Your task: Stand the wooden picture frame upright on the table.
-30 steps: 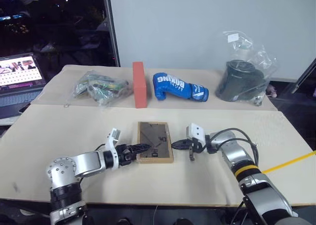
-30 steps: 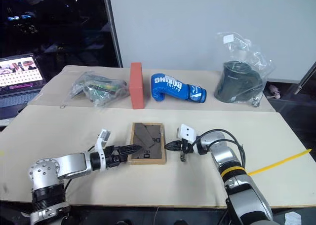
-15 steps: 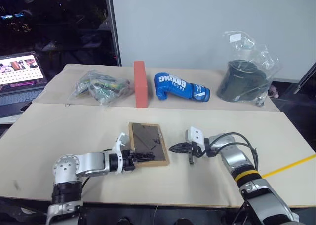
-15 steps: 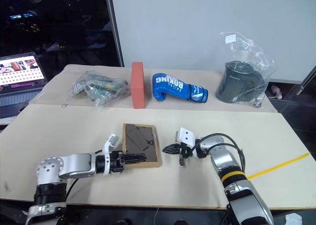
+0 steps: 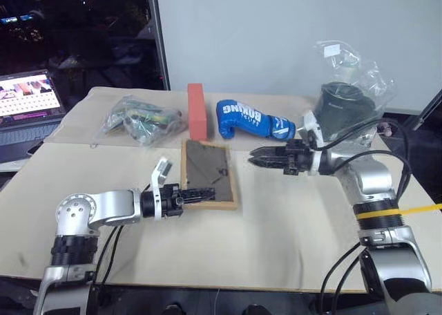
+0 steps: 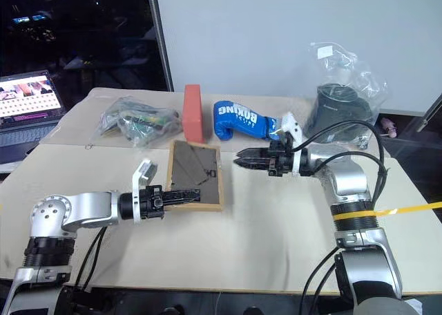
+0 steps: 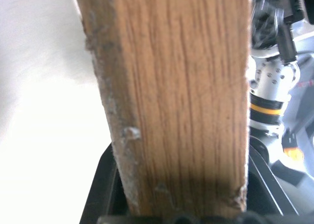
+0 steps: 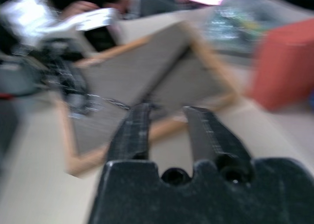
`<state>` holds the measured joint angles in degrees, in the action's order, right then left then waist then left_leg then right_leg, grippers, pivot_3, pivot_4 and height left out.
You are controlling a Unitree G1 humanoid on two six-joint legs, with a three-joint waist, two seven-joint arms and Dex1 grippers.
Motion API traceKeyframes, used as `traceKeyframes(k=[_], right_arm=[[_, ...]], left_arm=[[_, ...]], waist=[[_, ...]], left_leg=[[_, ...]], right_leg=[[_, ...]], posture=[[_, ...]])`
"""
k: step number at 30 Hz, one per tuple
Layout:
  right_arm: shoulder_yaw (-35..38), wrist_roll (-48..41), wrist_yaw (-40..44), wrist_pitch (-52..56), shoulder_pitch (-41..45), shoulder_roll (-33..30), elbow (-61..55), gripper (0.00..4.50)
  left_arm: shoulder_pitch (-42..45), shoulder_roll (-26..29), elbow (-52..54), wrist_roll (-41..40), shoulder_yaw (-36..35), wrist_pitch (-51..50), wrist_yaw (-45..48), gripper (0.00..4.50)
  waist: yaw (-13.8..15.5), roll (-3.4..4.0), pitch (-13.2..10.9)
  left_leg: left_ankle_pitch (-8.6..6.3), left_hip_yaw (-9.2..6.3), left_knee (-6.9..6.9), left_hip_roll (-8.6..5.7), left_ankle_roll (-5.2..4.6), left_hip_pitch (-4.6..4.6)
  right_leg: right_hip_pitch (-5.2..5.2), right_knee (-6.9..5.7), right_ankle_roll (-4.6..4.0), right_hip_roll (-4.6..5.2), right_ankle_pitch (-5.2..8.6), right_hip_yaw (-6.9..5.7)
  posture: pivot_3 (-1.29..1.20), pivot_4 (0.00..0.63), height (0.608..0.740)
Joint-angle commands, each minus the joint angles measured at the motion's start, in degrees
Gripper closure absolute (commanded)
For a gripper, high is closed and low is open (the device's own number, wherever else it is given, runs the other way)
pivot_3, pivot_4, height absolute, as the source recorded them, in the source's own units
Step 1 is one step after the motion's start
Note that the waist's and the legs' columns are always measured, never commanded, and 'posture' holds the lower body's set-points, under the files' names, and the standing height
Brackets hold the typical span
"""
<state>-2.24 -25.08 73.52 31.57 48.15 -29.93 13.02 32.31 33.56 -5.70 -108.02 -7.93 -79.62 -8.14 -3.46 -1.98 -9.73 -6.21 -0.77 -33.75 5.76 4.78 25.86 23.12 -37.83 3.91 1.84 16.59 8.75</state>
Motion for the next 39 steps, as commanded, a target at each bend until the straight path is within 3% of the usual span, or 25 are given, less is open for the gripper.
traceKeyframes(k=[1, 6, 12, 18, 24, 33, 39], right_arm=[[-1.0, -1.1, -1.1, 2.1, 1.5, 1.7, -0.9, 1.65], [-3.5, 1.1, -1.4, -1.3, 2.6, 3.8, 1.7, 0.02], [-3.4, -4.0, 2.9, 0.8, 1.9, 6.5, -3.1, 0.02], [-2.8, -5.5, 6.0, -2.0, -1.3, 4.1, -9.9, 0.02], [-2.7, -2.3, 5.1, -7.8, -3.8, 1.3, -11.9, 0.02], [-3.4, 4.6, 2.5, -17.2, -1.8, -1.0, -3.3, 0.02], [-0.1, 7.5, 1.5, -22.9, -5.4, -9.0, -3.5, 0.02]], left_arm=[[3.6, 1.0, 3.0, -1.8, 2.2, 2.0, 2.5, 3.33], [5.7, 2.9, 5.6, -0.3, 5.8, 2.1, 4.2, 3.33], [8.5, 3.2, 4.2, 2.7, 8.3, 2.1, 7.1, 3.33], [9.3, 3.8, -2.1, 0.1, 7.5, 3.6, 6.5, 3.33], [10.8, 2.6, -11.8, -5.0, 4.7, 1.7, 7.9, 3.33], [14.0, 1.4, -12.5, -5.0, 2.6, -2.4, 15.8, 3.33], [15.0, 2.3, -17.3, -5.0, 2.0, -5.2, 18.5, 3.33]], waist=[[0.2, 0.00, 0.0], [0.8, 0.00, 0.0], [1.2, 0.00, 0.0], [1.3, 0.01, 0.0], [1.3, 0.01, 0.0], [1.1, 0.01, 0.0], [1.5, 0.00, 0.0]], left_leg=[[0.01, 0.00, -0.04, 0.00, 0.00, 0.15], [0.01, -0.02, -0.09, 0.00, 0.00, 0.37], [0.01, -0.02, -0.07, 0.00, 0.00, 0.45], [0.02, -0.05, -0.08, 0.00, 0.00, 0.48], [0.02, -0.06, -0.10, 0.00, 0.00, 0.48], [0.05, -0.06, -0.07, 0.00, 0.04, 0.50], [0.05, -0.06, -0.07, 0.00, 0.04, 0.52]], right_leg=[[0.14, -0.05, -0.01, 0.00, -0.01, 0.00], [0.36, -0.09, -0.01, 0.00, -0.01, -0.02], [0.40, -0.06, -0.01, 0.00, -0.01, -0.06], [0.43, -0.08, -0.01, 0.00, -0.01, -0.10], [0.48, -0.15, -0.01, -0.01, -0.01, -0.10], [0.52, -0.16, -0.01, -0.01, -0.01, -0.09], [0.51, -0.12, -0.01, -0.01, -0.01, -0.09]], posture=[[0.00, 0.150, 0.740], [0.00, 0.150, 0.740], [0.00, 0.150, 0.740], [0.00, 0.150, 0.740], [0.00, 0.150, 0.740], [0.00, 0.150, 0.740], [0.00, 0.150, 0.740]])
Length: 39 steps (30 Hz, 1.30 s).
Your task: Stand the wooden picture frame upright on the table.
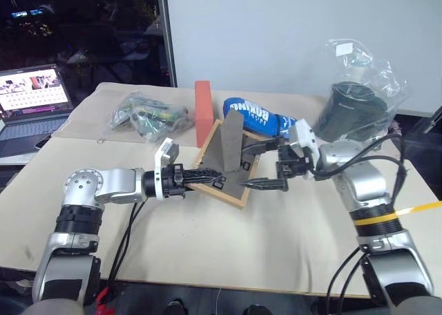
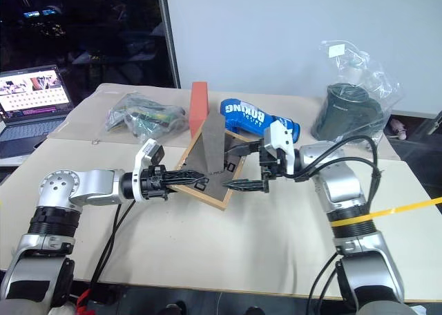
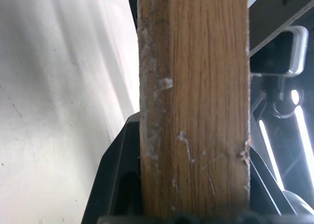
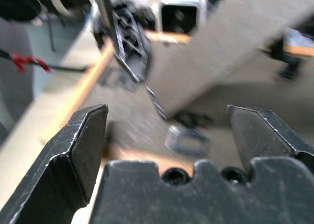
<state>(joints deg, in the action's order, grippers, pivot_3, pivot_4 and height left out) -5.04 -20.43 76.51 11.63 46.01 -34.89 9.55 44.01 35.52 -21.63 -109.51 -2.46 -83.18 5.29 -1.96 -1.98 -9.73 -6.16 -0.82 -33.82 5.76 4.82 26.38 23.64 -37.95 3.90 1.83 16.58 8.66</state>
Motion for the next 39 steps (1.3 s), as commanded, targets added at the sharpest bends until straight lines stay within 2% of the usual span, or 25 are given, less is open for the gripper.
traceKeyframes(k=[1, 3, 5, 12, 21, 27, 28, 29, 36, 39], right_arm=[[4.6, 4.1, -4.1, -7.3, -3.9, -4.4, 0.7, 0.02], [7.0, 7.7, -10.6, -17.9, -3.8, -3.5, 3.8, 0.02], [7.8, 9.0, -13.0, -22.7, -3.9, -3.0, 5.4, 0.02], [5.7, 24.0, -28.5, -47.4, -6.0, -1.6, 10.0, 0.02], [5.1, 42.3, -51.4, -60.3, -6.9, 1.2, 8.8, 0.02], [4.7, 53.6, -63.0, -62.7, -10.4, 1.2, 3.3, 0.02], [4.9, 55.2, -65.0, -62.8, -11.4, 1.4, 2.1, 0.52], [4.9, 56.4, -66.5, -62.6, -12.2, 1.4, 1.4, 0.68], [2.6, 58.7, -69.9, -60.6, -13.1, 1.5, 0.0, 3.04], [2.1, 58.3, -70.0, -60.0, -13.1, 1.8, -0.3, 3.12]], left_arm=[[3.7, 0.9, -3.0, -3.5, -2.9, -2.9, 5.8, 3.33], [4.3, 1.5, -4.7, -3.5, -2.1, -4.7, 7.0, 3.33], [4.7, 2.0, -5.6, -3.5, -1.1, -5.6, 7.7, 3.33], [6.2, 2.4, -8.5, -3.5, 0.4, -6.7, 9.0, 3.33], [6.7, 1.8, -7.5, -3.5, 0.3, -6.0, 8.2, 3.33], [5.7, 1.9, -6.2, -3.5, 0.8, -5.7, 7.4, 3.33], [5.4, 1.8, -5.8, -3.5, 0.8, -5.5, 7.3, 3.33], [5.1, 1.7, -5.6, -3.5, 0.7, -5.3, 7.1, 3.33], [3.4, 1.4, -2.8, -3.5, 1.4, -4.5, 6.3, 3.33], [3.0, 1.7, -1.9, -3.5, 1.6, -4.3, 6.1, 3.33]], waist=[[0.1, 0.00, 0.0], [0.2, 0.00, 0.0], [0.0, 0.00, 0.0], [-0.6, 0.00, 0.0], [-0.5, 0.00, 0.0], [-0.4, 0.00, 0.0], [-0.4, 0.00, 0.0], [-0.3, 0.00, 0.0], [-0.5, 0.00, 0.0], [-0.5, 0.00, 0.0]], left_leg=[[0.00, -0.01, 0.01, 0.00, 0.00, 0.00], [0.00, -0.01, 0.00, 0.00, 0.00, 0.00], [0.00, 0.00, -0.02, 0.00, 0.00, 0.01], [0.05, -0.02, 0.04, 0.00, 0.04, 0.01], [0.08, -0.05, 0.03, -0.01, 0.05, 0.01], [0.08, -0.06, 0.02, -0.02, 0.05, 0.01], [0.09, -0.06, 0.01, -0.02, 0.05, 0.01], [0.09, -0.06, 0.01, -0.02, 0.05, 0.01], [0.15, -0.07, -0.01, -0.02, 0.02, -0.04], [0.15, -0.07, -0.02, -0.02, 0.01, -0.07]], right_leg=[[0.01, -0.01, 0.00, -0.01, 0.00, 0.00], [0.00, -0.01, 0.01, 0.00, 0.00, -0.01], [0.08, -0.01, 0.03, 0.00, 0.01, 0.00], [0.09, -0.07, 0.00, -0.01, 0.00, 0.01], [0.08, -0.10, -0.03, -0.01, -0.02, 0.01], [0.06, -0.11, -0.03, -0.01, -0.02, 0.00], [0.06, -0.11, -0.03, -0.01, -0.02, 0.00], [0.05, -0.11, -0.03, 0.00, -0.02, 0.00], [0.00, -0.16, -0.06, 0.00, -0.04, 0.00], [-0.05, -0.15, -0.06, 0.00, -0.04, 0.00]], posture=[[0.00, 0.150, 0.740], [0.00, 0.150, 0.740], [0.00, 0.150, 0.740], [0.00, 0.150, 0.740], [0.00, 0.150, 0.740], [0.00, 0.150, 0.740], [0.00, 0.150, 0.740], [0.00, 0.150, 0.740], [0.00, 0.150, 0.740], [0.00, 0.150, 0.740]])
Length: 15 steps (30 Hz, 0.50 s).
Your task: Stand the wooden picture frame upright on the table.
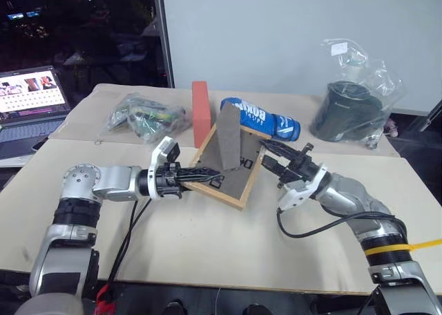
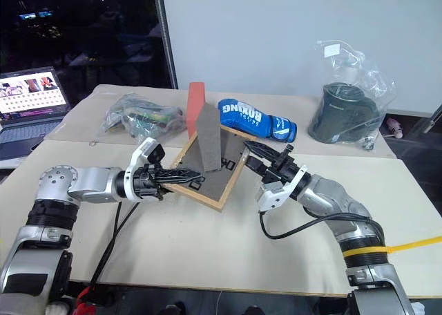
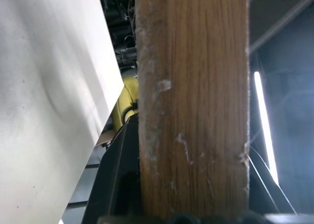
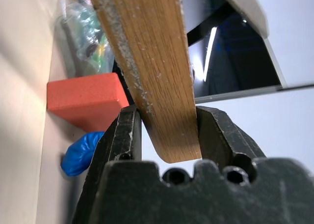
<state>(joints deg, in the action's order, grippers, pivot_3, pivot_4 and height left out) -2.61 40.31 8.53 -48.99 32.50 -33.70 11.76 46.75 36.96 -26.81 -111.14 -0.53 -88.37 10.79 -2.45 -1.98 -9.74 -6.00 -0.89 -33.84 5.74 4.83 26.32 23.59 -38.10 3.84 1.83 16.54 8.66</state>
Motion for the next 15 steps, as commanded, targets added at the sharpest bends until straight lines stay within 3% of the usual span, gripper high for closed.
traceKeyframes(k=[1, 2, 4, 6, 11, 15], right_arm=[[-0.5, -2.6, -2.1, 0.8, 0.5, 0.6, -2.6, 3.13], [-0.5, -3.0, -2.1, 1.1, 0.6, 0.6, -2.7, 3.13], [-0.7, -4.3, -1.7, 1.5, 0.7, 0.6, -2.7, 3.13], [-0.9, -4.9, -1.5, 1.6, 0.7, 0.5, -2.6, 3.22], [-1.3, -5.7, -1.8, 1.0, 1.1, -1.0, -0.6, 3.30], [-1.9, -8.6, -0.3, 0.9, 2.2, -2.5, 3.1, 3.30]], left_arm=[[0.3, 0.3, 3.3, -1.9, -0.3, 0.9, 0.7, 3.33], [0.1, 0.6, 3.9, -1.9, -0.4, 1.0, 0.7, 3.33], [-0.7, 1.9, 6.2, -1.9, 0.4, 0.9, 0.7, 2.39], [-1.3, 2.9, 7.7, -1.9, 1.3, 0.8, 0.6, 1.90], [-1.1, 7.9, 10.2, -1.9, -1.6, 2.7, 2.1, 0.07], [-5.3, 14.2, 22.7, 6.5, -13.2, 4.5, 13.3, 0.00]], waist=[[0.0, 0.00, 0.0], [0.0, 0.00, 0.0], [0.0, 0.00, 0.0], [-0.1, 0.00, 0.0], [-0.1, 0.00, 0.0], [-0.3, -0.02, 0.0]], left_leg=[[0.00, 0.00, 0.00, 0.00, 0.00, 0.00], [0.00, -0.01, 0.00, 0.00, 0.00, 0.00], [0.00, -0.01, 0.00, 0.00, 0.00, 0.00], [0.00, -0.02, 0.01, 0.00, 0.00, 0.00], [0.00, -0.04, -0.01, 0.00, -0.01, -0.12], [0.00, -0.04, 0.00, 0.00, -0.01, -0.12]], right_leg=[[-0.01, 0.00, 0.00, 0.00, 0.00, 0.00], [-0.02, 0.00, 0.00, 0.00, 0.00, 0.00], [-0.02, 0.00, 0.00, 0.00, 0.00, 0.00], [-0.02, 0.01, 0.00, 0.00, 0.00, -0.02], [-0.16, 0.02, 0.00, 0.00, 0.00, -0.02], [-0.16, 0.04, -0.01, 0.00, 0.00, -0.03]], posture=[[0.00, 0.150, 0.740], [0.00, 0.150, 0.740], [0.00, 0.150, 0.740], [0.00, 0.150, 0.740], [0.00, 0.150, 0.740], [0.00, 0.150, 0.740]])
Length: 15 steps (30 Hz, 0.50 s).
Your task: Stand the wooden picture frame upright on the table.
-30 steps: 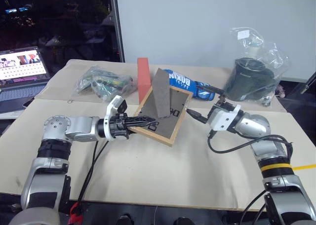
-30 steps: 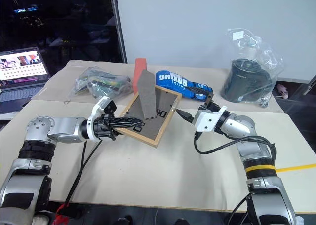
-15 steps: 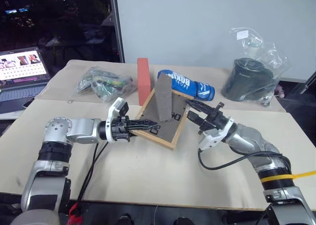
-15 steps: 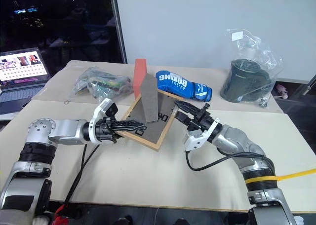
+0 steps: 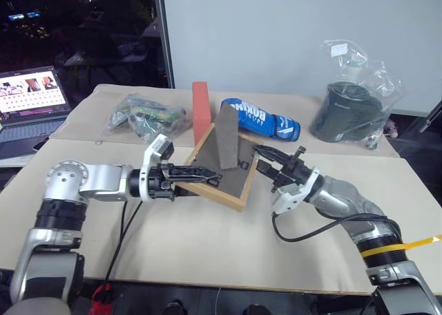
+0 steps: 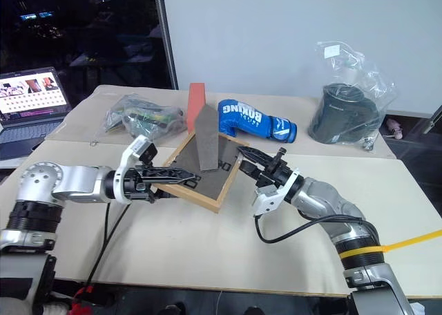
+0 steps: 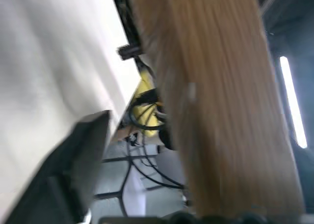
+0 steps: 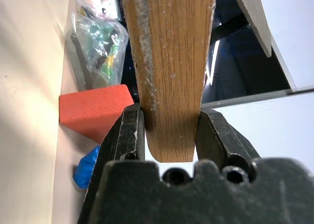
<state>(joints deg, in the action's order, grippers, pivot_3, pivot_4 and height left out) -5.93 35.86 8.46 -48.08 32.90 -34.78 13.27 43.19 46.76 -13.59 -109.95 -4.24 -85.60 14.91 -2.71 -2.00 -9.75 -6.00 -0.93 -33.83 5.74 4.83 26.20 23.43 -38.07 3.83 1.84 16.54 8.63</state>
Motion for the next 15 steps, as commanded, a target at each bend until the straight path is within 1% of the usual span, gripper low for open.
traceKeyframes(k=[1, 2, 3, 4, 5, 6, 7, 8, 9, 10, 13, 15], right_arm=[[1.1, -3.8, -0.5, -0.4, 2.2, -2.0, 2.9, 3.30], [0.9, -3.5, -0.8, -0.7, 2.5, -2.4, 3.9, 3.30], [0.6, -3.9, -0.6, -1.0, 3.0, -2.8, 5.4, 3.31], [0.2, -4.6, 0.0, -0.9, 3.4, -2.9, 7.0, 3.32], [-0.6, -10.1, 4.6, 0.4, 3.9, -2.2, 9.4, 3.32], [-1.2, -18.3, 11.9, 4.0, 4.1, -0.7, 11.2, 3.32], [-0.8, -30.1, 22.8, 13.7, 3.5, 2.0, 11.1, 3.32], [-0.2, -39.6, 30.9, 21.7, 3.1, 3.9, 10.4, 3.32], [0.6, -45.5, 36.1, 27.4, 2.9, 4.9, 9.7, 3.32], [1.5, -51.0, 40.8, 35.4, 3.0, 5.6, 8.6, 3.32], [3.0, -60.0, 47.4, 53.8, 3.4, 5.8, 6.9, 3.33], [3.9, -62.2, 47.5, 61.5, 4.0, 6.0, 7.4, 3.33]], left_arm=[[-2.9, 5.7, 9.9, 8.6, -10.2, 3.2, 10.3, 0.00], [-3.6, 6.4, 10.0, 11.1, -10.5, 4.3, 11.0, 0.00], [-4.9, 7.0, 10.8, 15.7, -11.1, 7.3, 11.6, 0.00], [-6.6, 6.7, 13.2, 21.5, -12.3, 12.9, 13.1, 0.00], [-9.1, 5.7, 16.2, 26.2, -14.5, 18.9, 16.3, 0.00], [-11.3, 5.5, 18.5, 29.9, -15.3, 22.7, 19.6, 0.00], [-13.7, 6.0, 20.6, 34.0, -14.8, 26.2, 23.2, 0.00], [-15.4, 6.7, 21.9, 37.4, -13.5, 28.2, 25.9, 0.00], [-16.7, 7.4, 22.8, 40.4, -12.1, 29.8, 28.0, 0.00], [-17.6, 7.4, 23.8, 43.0, -11.4, 31.8, 29.5, 0.00], [-19.1, 6.6, 25.0, 48.3, -10.1, 35.6, 32.2, 0.00], [-19.8, 6.0, 25.2, 50.7, -9.7, 37.3, 33.5, 0.00]], waist=[[0.0, 0.00, 0.0], [0.0, 0.01, 0.0], [0.1, 0.02, 0.0], [0.1, 0.02, 0.0], [0.0, 0.01, 0.0], [0.0, 0.01, 0.0], [-0.1, -0.05, 0.0], [-0.3, -0.22, -0.1], [-0.4, -0.24, -0.1], [-0.4, -0.23, -0.1], [0.1, -0.18, -0.1], [0.3, -0.18, -0.1]], left_leg=[[0.00, 0.02, 0.04, 0.00, 0.00, 0.00], [0.00, 0.01, 0.05, 0.00, 0.00, -0.02], [0.00, 0.02, 0.05, 0.00, 0.00, -0.06], [0.00, 0.04, 0.05, -0.01, -0.01, -0.16], [-0.01, 0.05, 0.03, -0.01, -0.01, -0.24], [0.00, 0.07, 0.01, -0.01, -0.02, -0.26], [0.02, 0.09, 0.03, 0.00, -0.04, -0.29], [0.02, 0.07, 0.02, 0.00, -0.04, -0.30], [0.03, 0.05, 0.04, 0.05, -0.05, -0.33], [0.04, 0.04, 0.02, 0.05, -0.05, -0.33], [0.03, 0.05, 0.02, 0.05, -0.06, -0.27], [0.03, 0.05, 0.03, 0.05, -0.06, -0.20]], right_leg=[[0.00, 0.02, 0.00, 0.00, 0.00, 0.00], [-0.01, 0.02, 0.00, 0.01, 0.00, 0.00], [-0.05, 0.02, 0.00, 0.01, 0.00, -0.01], [-0.14, 0.03, 0.00, 0.03, 0.01, -0.01], [-0.22, 0.05, -0.01, 0.04, 0.02, -0.01], [-0.25, 0.08, -0.01, 0.06, 0.02, 0.00], [-0.32, 0.13, -0.03, 0.06, 0.01, 0.00], [-0.37, 0.12, -0.03, 0.06, 0.00, -0.02], [-0.43, 0.08, -0.05, 0.03, 0.00, -0.05], [-0.45, 0.06, -0.04, 0.03, 0.00, -0.08], [-0.39, 0.05, -0.04, 0.03, 0.00, -0.09], [-0.29, 0.07, -0.04, 0.03, 0.00, -0.11]], posture=[[0.00, 0.150, 0.740], [0.00, 0.150, 0.740], [0.00, 0.150, 0.740], [0.00, 0.150, 0.740], [0.00, 0.150, 0.740], [0.00, 0.150, 0.740], [0.00, 0.150, 0.740], [0.00, 0.150, 0.740], [0.00, 0.150, 0.740], [0.00, 0.150, 0.740], [0.00, 0.150, 0.740], [0.00, 0.150, 0.740]])
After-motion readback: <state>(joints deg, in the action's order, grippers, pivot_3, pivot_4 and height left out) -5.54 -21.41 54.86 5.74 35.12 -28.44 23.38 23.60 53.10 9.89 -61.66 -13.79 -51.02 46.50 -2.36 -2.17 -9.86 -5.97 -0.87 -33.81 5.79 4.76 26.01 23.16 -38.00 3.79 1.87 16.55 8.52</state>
